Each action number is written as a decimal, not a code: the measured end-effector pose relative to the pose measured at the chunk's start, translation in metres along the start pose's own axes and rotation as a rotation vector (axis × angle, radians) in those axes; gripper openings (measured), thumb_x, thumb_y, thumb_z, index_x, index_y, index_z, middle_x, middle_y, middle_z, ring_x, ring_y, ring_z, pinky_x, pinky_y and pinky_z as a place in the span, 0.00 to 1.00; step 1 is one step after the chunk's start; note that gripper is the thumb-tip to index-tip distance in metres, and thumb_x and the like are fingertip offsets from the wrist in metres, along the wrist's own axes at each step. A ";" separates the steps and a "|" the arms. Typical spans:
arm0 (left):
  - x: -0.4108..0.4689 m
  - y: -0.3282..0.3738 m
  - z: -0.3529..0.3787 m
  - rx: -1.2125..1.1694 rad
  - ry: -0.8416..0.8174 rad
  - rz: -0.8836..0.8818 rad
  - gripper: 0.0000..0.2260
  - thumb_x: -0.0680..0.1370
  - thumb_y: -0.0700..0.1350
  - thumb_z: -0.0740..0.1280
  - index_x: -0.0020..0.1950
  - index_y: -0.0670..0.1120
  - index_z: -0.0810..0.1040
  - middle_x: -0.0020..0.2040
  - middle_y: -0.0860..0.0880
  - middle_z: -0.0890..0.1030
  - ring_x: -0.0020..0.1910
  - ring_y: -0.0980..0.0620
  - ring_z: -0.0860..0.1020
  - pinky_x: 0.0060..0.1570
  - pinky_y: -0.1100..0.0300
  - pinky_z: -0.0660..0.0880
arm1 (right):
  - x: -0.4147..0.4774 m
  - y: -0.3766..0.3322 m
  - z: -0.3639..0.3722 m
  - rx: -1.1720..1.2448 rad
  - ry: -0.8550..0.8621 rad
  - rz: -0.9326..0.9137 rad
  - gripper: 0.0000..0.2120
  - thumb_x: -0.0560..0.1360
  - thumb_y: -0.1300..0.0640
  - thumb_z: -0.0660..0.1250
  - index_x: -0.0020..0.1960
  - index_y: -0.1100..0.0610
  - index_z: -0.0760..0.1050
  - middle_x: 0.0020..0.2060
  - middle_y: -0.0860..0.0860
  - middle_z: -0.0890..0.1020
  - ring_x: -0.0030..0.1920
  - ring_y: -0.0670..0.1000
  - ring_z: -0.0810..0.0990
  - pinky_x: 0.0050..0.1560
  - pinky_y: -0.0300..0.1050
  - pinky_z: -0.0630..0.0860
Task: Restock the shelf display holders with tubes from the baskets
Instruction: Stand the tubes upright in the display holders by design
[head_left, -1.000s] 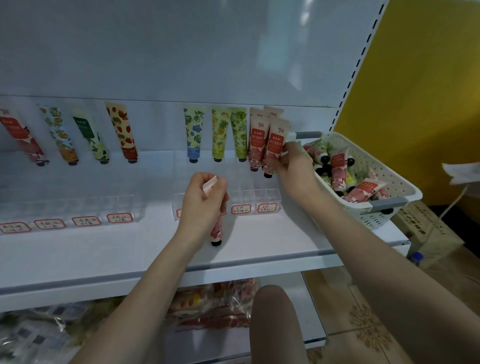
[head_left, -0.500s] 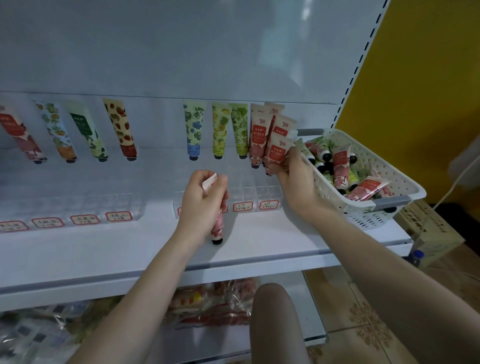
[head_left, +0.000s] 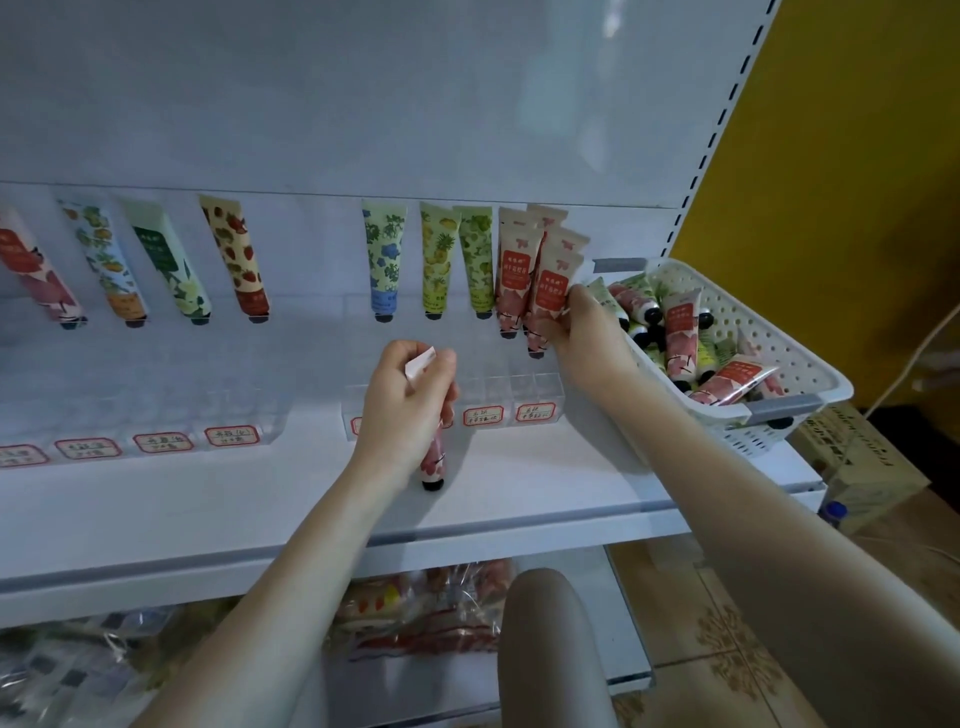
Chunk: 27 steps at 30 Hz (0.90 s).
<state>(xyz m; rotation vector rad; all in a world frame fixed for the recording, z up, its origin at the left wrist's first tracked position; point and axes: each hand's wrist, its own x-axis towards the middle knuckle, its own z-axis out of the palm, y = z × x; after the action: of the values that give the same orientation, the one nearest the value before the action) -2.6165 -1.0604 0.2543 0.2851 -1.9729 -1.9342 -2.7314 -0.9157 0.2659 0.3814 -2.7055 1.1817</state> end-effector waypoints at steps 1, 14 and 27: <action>0.000 0.000 0.000 -0.005 0.001 -0.003 0.06 0.79 0.43 0.62 0.43 0.49 0.68 0.33 0.49 0.74 0.30 0.56 0.72 0.30 0.67 0.72 | 0.001 0.000 0.000 -0.027 -0.003 -0.018 0.03 0.78 0.59 0.60 0.46 0.57 0.68 0.39 0.51 0.77 0.40 0.52 0.74 0.36 0.43 0.68; -0.001 0.003 0.003 0.018 -0.007 -0.022 0.05 0.79 0.45 0.62 0.44 0.50 0.68 0.34 0.49 0.75 0.31 0.57 0.72 0.29 0.70 0.71 | 0.000 0.000 0.002 -0.032 0.014 -0.023 0.04 0.78 0.59 0.58 0.47 0.58 0.70 0.41 0.53 0.78 0.39 0.51 0.75 0.33 0.41 0.66; 0.000 0.020 -0.010 -0.307 -0.039 -0.064 0.05 0.79 0.41 0.62 0.43 0.45 0.73 0.30 0.51 0.79 0.29 0.54 0.76 0.36 0.58 0.76 | -0.027 -0.002 -0.002 0.155 0.088 -0.009 0.13 0.79 0.52 0.61 0.53 0.62 0.74 0.43 0.52 0.79 0.42 0.50 0.76 0.35 0.35 0.69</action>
<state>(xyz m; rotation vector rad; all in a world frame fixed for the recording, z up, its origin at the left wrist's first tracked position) -2.6103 -1.0687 0.2738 0.2321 -1.6739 -2.2606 -2.7055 -0.9114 0.2615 0.3526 -2.5435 1.3760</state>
